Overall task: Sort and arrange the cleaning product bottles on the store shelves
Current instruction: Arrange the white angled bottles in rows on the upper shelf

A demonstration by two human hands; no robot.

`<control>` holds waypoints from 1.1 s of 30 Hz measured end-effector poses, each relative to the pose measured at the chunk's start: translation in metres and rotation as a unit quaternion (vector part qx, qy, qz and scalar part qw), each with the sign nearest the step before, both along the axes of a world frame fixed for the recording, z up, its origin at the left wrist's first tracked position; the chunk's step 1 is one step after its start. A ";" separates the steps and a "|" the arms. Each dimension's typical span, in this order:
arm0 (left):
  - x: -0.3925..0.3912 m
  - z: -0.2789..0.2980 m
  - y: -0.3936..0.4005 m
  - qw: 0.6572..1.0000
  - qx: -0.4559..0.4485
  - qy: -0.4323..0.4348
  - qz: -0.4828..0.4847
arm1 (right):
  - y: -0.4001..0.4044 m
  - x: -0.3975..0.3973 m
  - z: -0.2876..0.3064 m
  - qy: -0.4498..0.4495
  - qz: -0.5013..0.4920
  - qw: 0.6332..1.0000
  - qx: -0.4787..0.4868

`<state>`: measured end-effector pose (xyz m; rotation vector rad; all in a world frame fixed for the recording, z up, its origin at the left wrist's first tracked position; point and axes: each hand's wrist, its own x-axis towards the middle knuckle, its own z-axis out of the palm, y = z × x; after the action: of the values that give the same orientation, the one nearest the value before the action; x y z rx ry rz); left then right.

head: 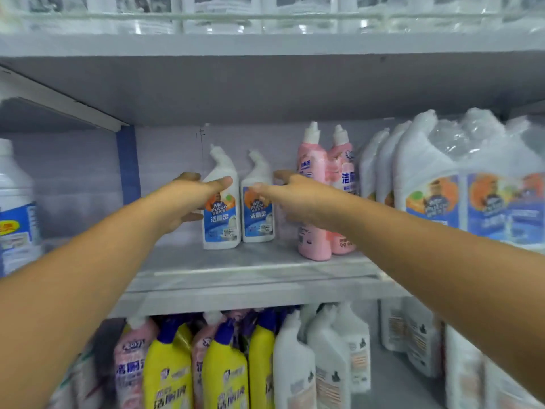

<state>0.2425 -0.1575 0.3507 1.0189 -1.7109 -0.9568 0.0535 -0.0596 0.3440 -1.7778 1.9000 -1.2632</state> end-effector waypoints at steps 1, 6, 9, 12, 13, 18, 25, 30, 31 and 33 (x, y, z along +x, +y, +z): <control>-0.005 -0.006 0.016 0.999 0.003 0.039 -0.008 | 0.020 -0.009 -0.004 -0.037 0.018 0.999 -0.013; -0.044 -0.037 0.111 0.994 -0.066 0.092 -0.014 | 0.127 -0.068 -0.034 -0.102 0.039 0.992 -0.065; -0.059 -0.073 0.171 0.985 -0.122 0.120 -0.021 | 0.185 -0.104 -0.060 -0.189 0.047 0.975 -0.106; -0.070 -0.129 0.218 0.981 -0.121 0.149 -0.034 | 0.232 -0.142 -0.101 -0.212 0.029 0.969 -0.126; -0.074 -0.151 0.226 0.982 -0.112 0.151 -0.029 | 0.243 -0.152 -0.117 -0.213 0.014 0.969 -0.124; -0.088 -0.249 0.208 0.996 -0.019 0.077 0.045 | 0.250 -0.190 -0.206 -0.252 -0.071 0.962 -0.077; -0.096 -0.313 0.180 0.988 0.080 0.070 0.108 | 0.209 -0.170 -0.279 -0.233 -0.060 0.970 0.039; -0.104 -0.338 0.159 0.986 0.101 0.064 0.113 | 0.159 -0.138 -0.301 -0.237 -0.047 0.966 0.088; -0.104 -0.343 0.153 0.986 0.102 0.064 0.112 | 0.150 -0.131 -0.303 -0.239 -0.044 0.966 0.093; -0.105 -0.353 0.139 0.987 0.100 0.058 0.114 | 0.131 -0.119 -0.308 -0.238 -0.037 0.966 0.096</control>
<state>0.1376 -0.0184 -0.0020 1.2350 -1.3890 -1.0313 -0.0652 0.0713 0.0361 -1.1843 1.7467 -1.3303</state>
